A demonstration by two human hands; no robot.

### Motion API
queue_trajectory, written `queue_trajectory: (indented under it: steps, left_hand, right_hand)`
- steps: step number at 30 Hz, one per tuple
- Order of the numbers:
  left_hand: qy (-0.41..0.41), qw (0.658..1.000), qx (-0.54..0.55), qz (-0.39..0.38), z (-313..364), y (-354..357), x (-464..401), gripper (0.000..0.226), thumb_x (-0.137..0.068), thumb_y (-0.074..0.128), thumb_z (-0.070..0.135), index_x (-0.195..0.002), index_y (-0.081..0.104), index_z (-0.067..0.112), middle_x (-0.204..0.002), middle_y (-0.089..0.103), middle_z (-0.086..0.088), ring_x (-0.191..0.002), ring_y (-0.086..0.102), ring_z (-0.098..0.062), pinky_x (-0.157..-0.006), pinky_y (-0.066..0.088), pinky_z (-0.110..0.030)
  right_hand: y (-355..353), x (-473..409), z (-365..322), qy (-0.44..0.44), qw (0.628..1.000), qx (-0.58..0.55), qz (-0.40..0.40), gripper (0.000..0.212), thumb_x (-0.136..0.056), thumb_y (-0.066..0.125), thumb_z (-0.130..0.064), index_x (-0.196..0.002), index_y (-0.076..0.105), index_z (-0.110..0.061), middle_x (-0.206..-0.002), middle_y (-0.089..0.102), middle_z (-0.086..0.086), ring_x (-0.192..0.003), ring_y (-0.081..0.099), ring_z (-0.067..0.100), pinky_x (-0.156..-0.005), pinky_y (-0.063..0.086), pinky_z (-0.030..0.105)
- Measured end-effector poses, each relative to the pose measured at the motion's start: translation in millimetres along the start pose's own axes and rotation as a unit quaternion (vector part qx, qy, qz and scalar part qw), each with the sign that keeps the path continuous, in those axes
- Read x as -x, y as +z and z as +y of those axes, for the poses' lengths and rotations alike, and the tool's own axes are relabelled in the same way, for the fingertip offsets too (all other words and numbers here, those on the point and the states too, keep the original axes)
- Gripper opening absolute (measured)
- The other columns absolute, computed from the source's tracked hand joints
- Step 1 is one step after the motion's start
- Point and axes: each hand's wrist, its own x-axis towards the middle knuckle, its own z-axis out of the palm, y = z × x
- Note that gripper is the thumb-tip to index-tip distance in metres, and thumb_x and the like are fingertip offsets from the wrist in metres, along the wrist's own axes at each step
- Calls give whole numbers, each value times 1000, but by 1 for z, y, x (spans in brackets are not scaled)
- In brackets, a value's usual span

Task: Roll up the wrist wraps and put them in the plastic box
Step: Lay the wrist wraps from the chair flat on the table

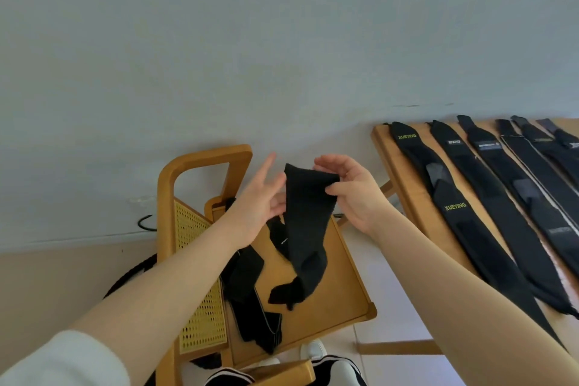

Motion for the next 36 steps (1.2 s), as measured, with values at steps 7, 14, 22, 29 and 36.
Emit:
queue_trajectory:
  steps: [7,14,22,29,36]
  left_hand:
    - [40,996,-48,66,7,11,-2,49,-95,52,7,-138,42,28,-107,69,9,-102,65,-12,-86,52,-31]
    - [63,997,-34,5,15,11,1,55,-96,47,3,-136,37,39,-119,66,1,-109,63,-13,-89,53,-27]
    - [-67,960,-266,-50,0,4,8,28,-93,56,24,-120,51,32,-107,61,19,-102,57,7,-70,41,-8]
    - [-66,992,-2,108,2,16,-1,23,-96,52,13,-117,59,13,-112,67,-3,-100,64,-16,-76,52,-23]
    - [-111,940,265,185,36,8,-28,31,-92,58,9,-123,56,6,-102,68,-9,-91,66,-19,-64,56,-28]
  right_hand:
    - [0,11,-2,-20,999,-38,-13,39,-85,37,18,-106,59,-7,-120,61,0,-113,56,14,-88,49,32]
    - [-1,5,-2,97,989,-112,2,36,-95,51,-11,-130,48,-2,-123,62,13,-108,64,25,-86,55,35]
    - [16,-5,-35,-36,988,-148,13,14,-93,50,1,-97,57,-10,-100,67,10,-98,65,25,-80,55,36]
    - [3,-8,-15,73,997,-22,-30,59,-99,23,-52,-143,36,-15,-139,51,4,-127,48,15,-110,30,33]
    - [-36,25,64,123,932,328,-98,25,-92,60,-14,-116,57,-23,-113,60,-10,-109,54,6,-105,39,33]
